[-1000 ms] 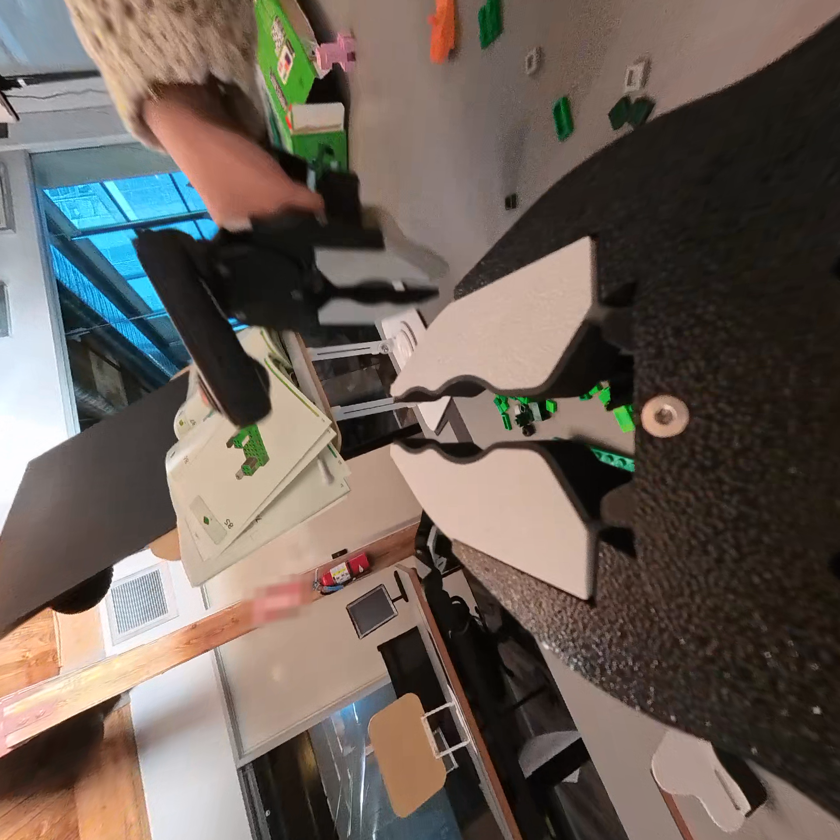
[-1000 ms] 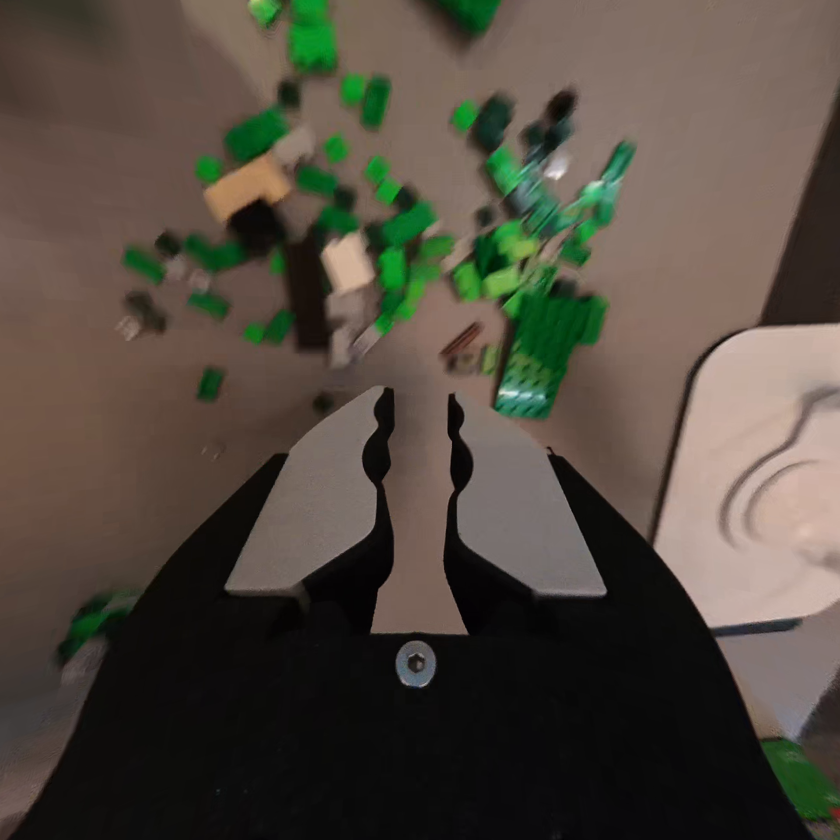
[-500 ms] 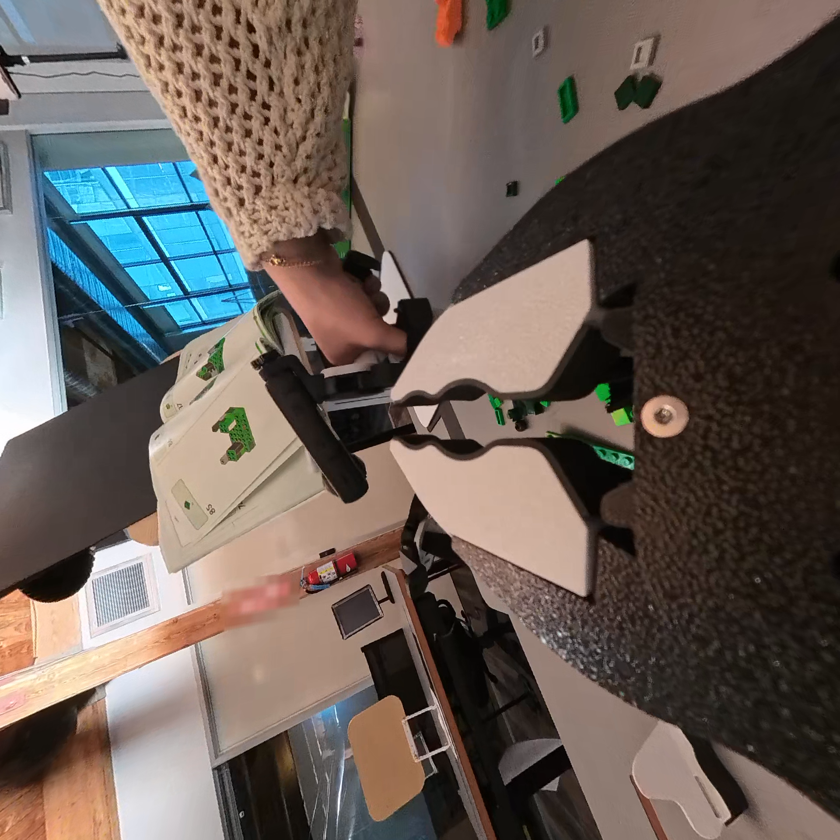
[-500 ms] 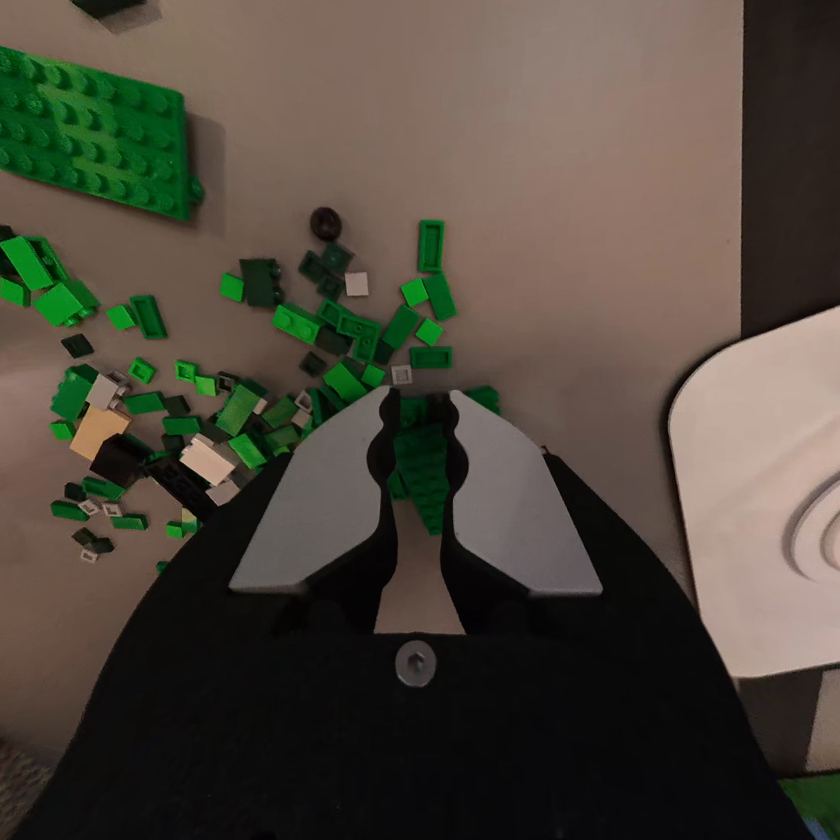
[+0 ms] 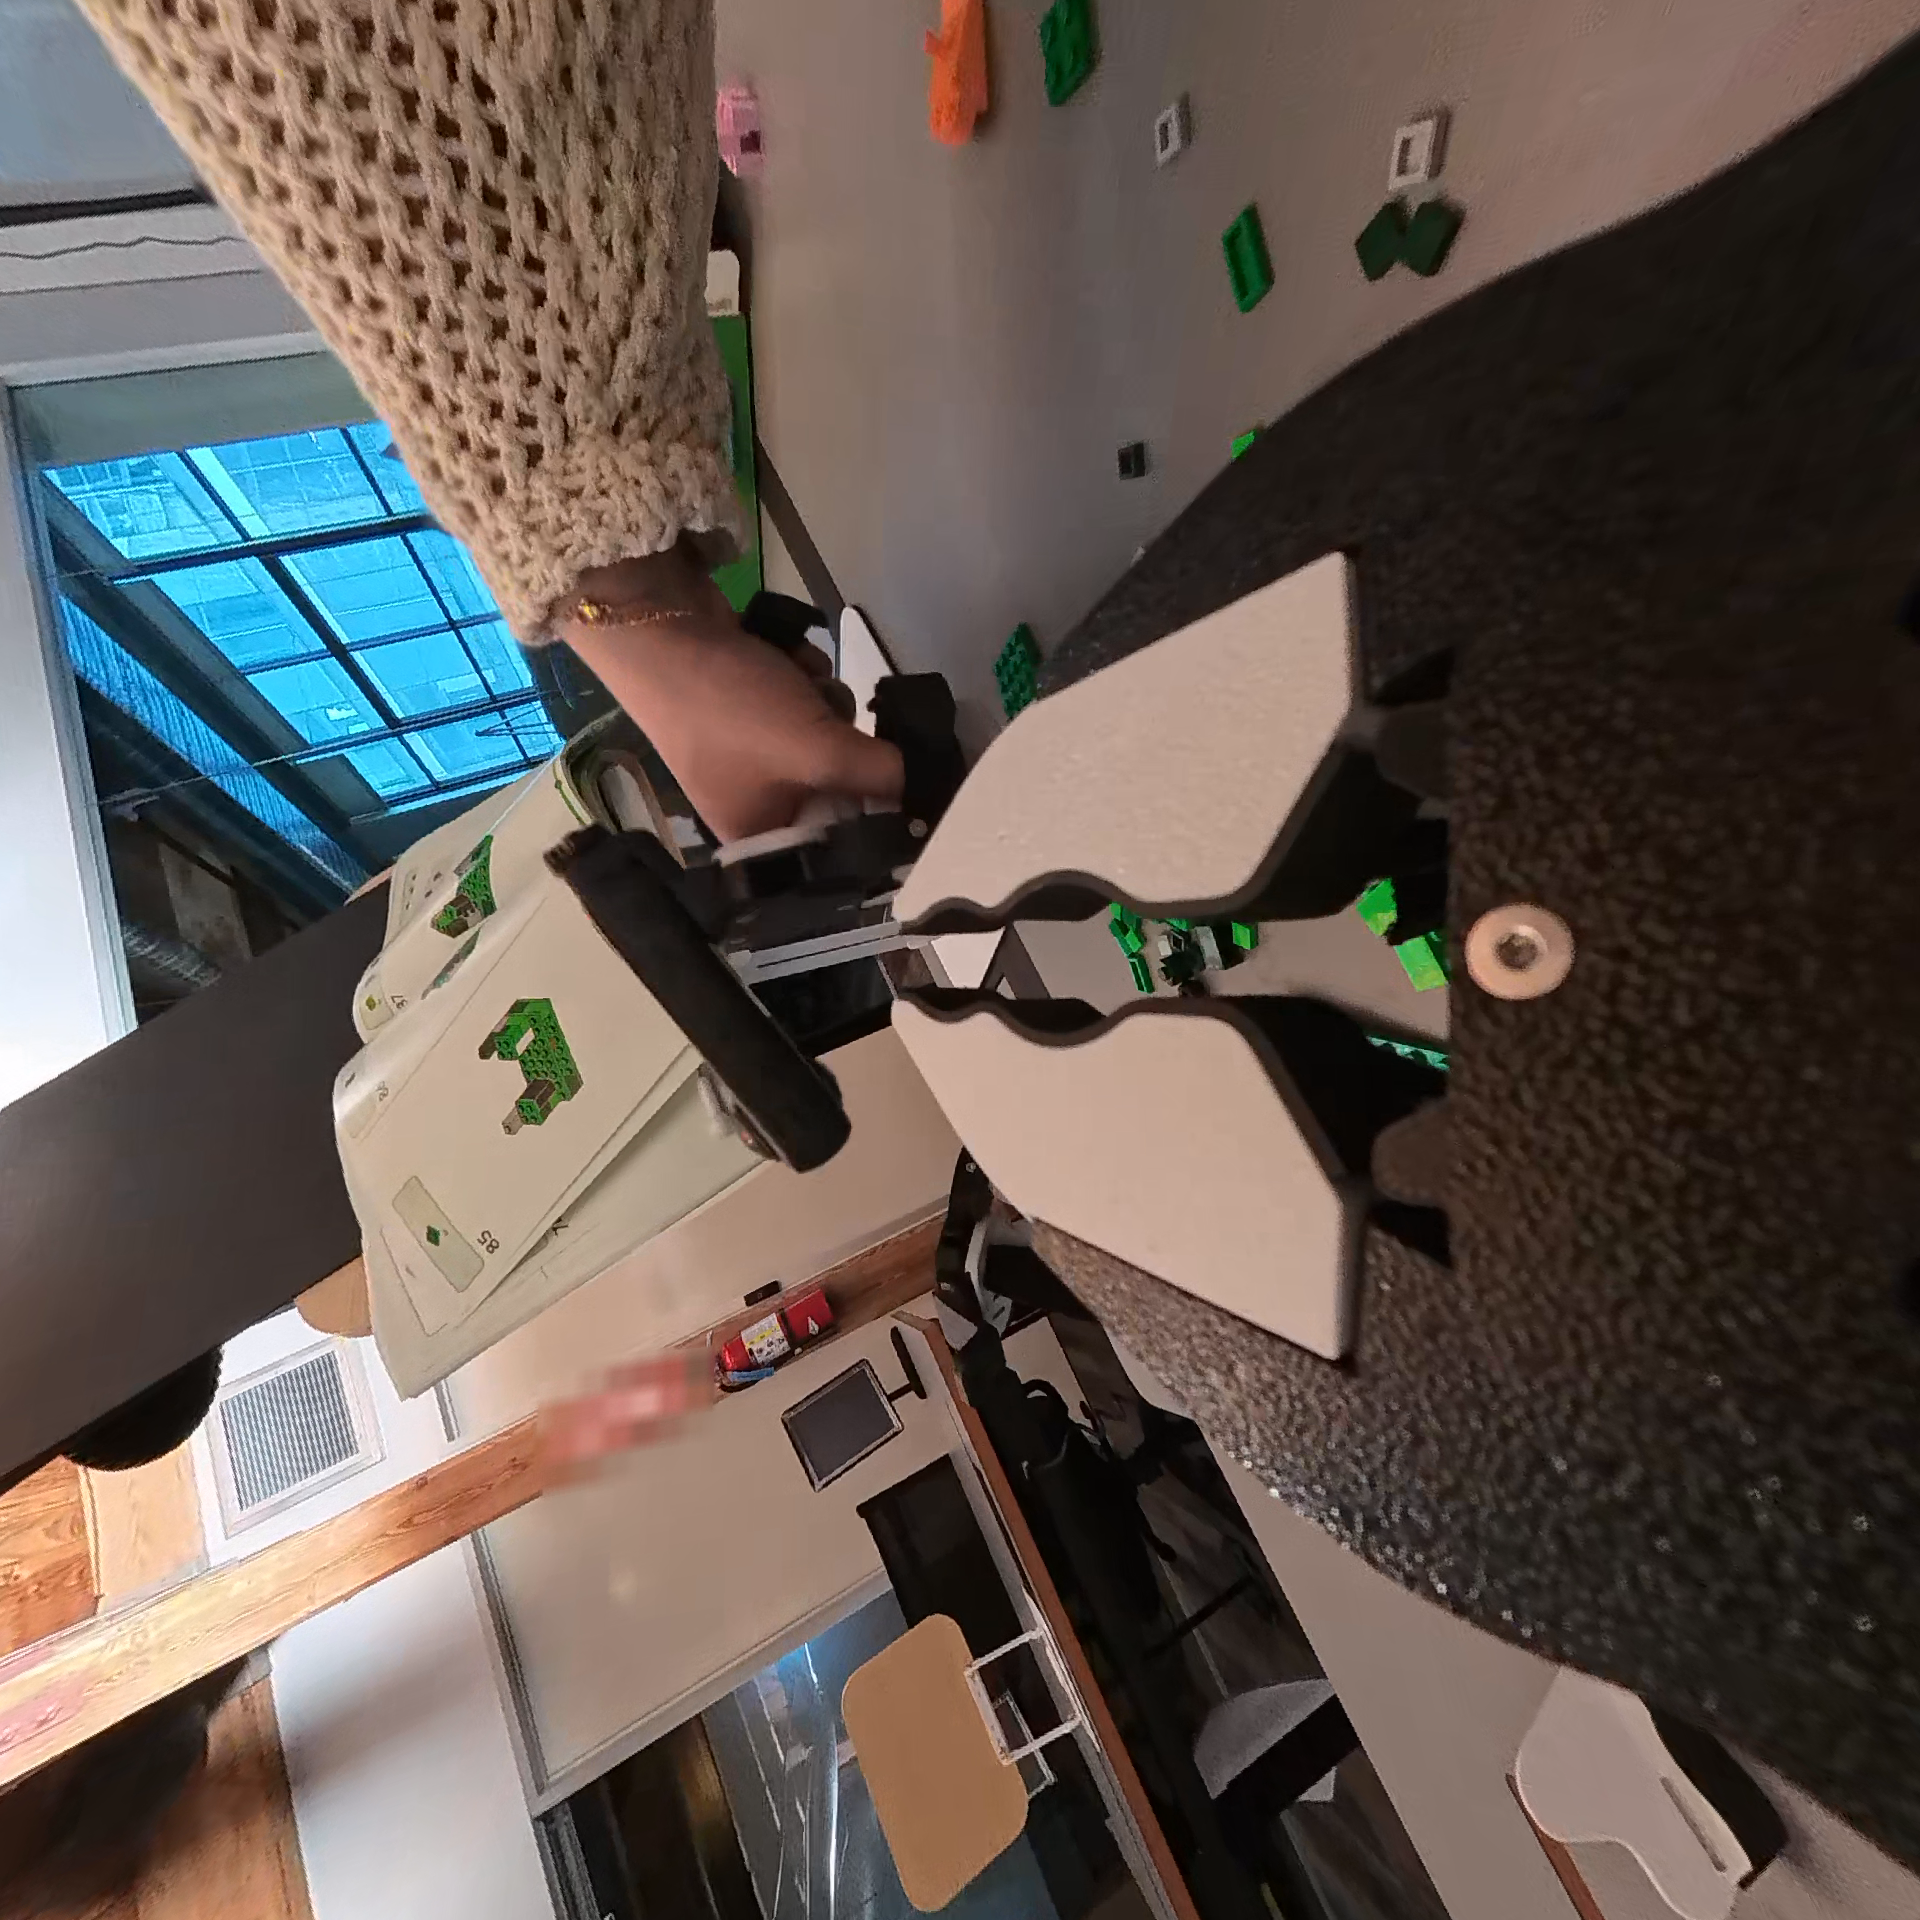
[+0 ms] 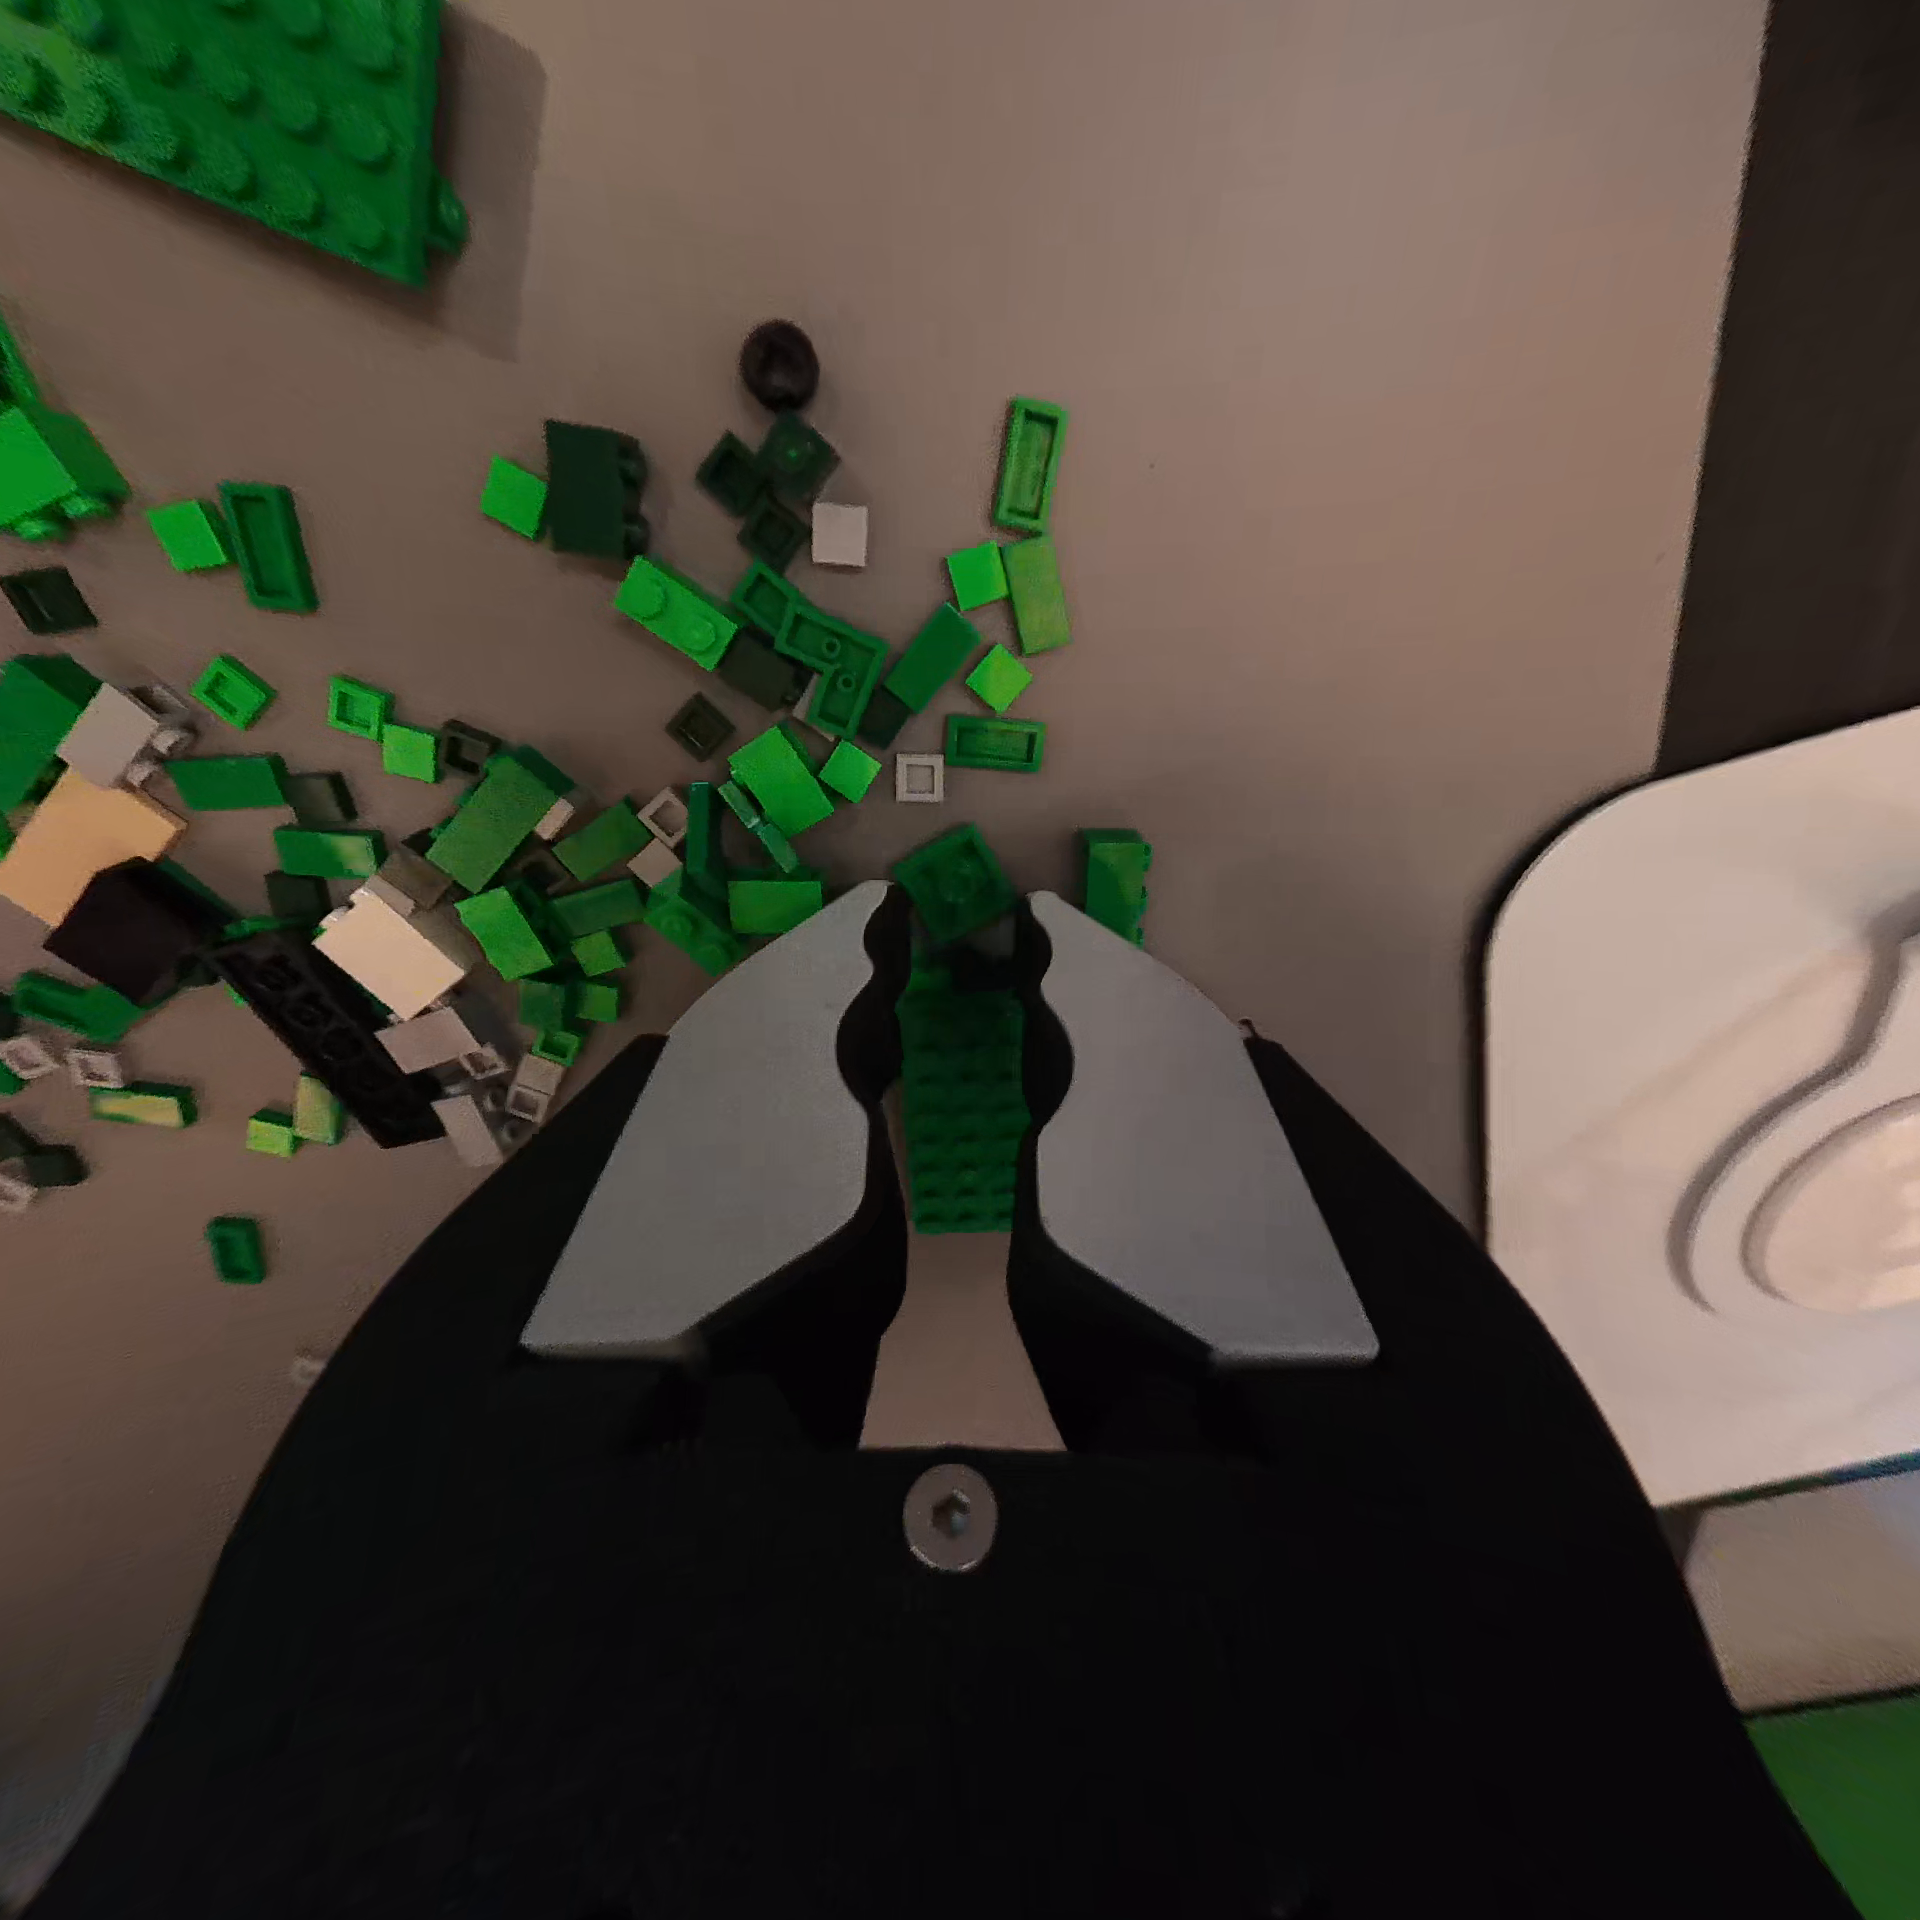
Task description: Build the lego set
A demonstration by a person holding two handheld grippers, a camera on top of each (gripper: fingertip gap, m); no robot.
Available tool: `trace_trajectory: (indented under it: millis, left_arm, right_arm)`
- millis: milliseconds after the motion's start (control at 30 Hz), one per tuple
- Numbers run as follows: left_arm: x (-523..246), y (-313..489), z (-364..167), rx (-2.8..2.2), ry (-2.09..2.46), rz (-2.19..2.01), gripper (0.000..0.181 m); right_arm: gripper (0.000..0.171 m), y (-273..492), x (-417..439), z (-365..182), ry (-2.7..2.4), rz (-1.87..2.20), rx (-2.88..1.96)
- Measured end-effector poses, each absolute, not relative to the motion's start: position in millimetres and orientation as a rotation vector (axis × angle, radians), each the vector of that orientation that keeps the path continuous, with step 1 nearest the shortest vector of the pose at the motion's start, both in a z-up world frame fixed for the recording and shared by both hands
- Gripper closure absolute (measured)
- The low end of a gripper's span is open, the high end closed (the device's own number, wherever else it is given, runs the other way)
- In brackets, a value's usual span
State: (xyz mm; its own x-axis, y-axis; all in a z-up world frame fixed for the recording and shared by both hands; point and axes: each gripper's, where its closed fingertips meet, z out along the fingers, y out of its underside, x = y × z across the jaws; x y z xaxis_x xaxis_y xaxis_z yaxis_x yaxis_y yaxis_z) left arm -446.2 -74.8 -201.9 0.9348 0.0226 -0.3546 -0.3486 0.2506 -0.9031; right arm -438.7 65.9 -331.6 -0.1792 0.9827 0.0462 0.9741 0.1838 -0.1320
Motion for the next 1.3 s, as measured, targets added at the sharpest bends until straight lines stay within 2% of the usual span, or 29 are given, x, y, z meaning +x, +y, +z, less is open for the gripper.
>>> trace_trajectory:
  millis: [100,233,267,333,467,500,667,767,900,1000,1133,1167,1233,1300]
  left_arm:
    - [-442,-73,-205,-1.312,0.332,0.248,0.167]
    - [-424,-58,-231,-1.432,0.577,0.417,0.128]
    - [-418,-57,-236,-1.431,0.662,0.499,0.124]
    - [-406,-57,-241,-1.378,0.786,0.635,0.126]
    - [-376,-70,-236,-1.230,0.944,0.692,0.155]
    - [-370,-73,-237,-1.211,0.975,0.690,0.167]
    - [-351,-85,-223,-1.171,0.964,0.612,0.177]
    - [-348,-88,-215,-1.176,0.910,0.548,0.177]
    - [-342,-88,-218,-1.205,0.879,0.451,0.177]
    - [-341,-86,-221,-1.227,0.858,0.403,0.177]
    - [-344,-85,-222,-1.255,0.808,0.332,0.177]
    - [-344,-84,-222,-1.262,0.793,0.311,0.177]
    - [-342,-83,-221,-1.272,0.764,0.270,0.177]
    - [-336,-81,-224,-1.290,0.755,0.243,0.177]
  right_arm:
    - [0.153,55,-442,-317,-2.332,0.220,-1.753]
    - [0.153,-22,-426,-278,-2.435,0.811,-1.580]
    - [0.153,-44,-416,-267,-2.467,0.971,-1.549]
    - [0.153,-69,-398,-255,-2.509,1.102,-1.501]
    - [0.153,-91,-370,-248,-2.567,1.153,-1.458]
    - [0.153,-94,-367,-245,-2.560,1.174,-1.455]
    - [0.154,-103,-349,-229,-2.493,1.268,-1.359]
    - [0.161,-99,-345,-210,-2.274,1.290,-1.242]
    - [0.160,-66,-327,-177,-1.814,0.982,-1.044]
    - [0.146,-33,-287,-155,-1.476,0.585,-0.920]
    - [0.127,4,-217,-157,-1.270,-0.053,-0.862]
    - [0.115,10,-201,-159,-1.252,-0.206,-0.838]
    - [0.103,21,-168,-159,-1.168,-0.453,-0.804]
    - [0.086,30,-144,-165,-1.118,-0.548,-0.832]
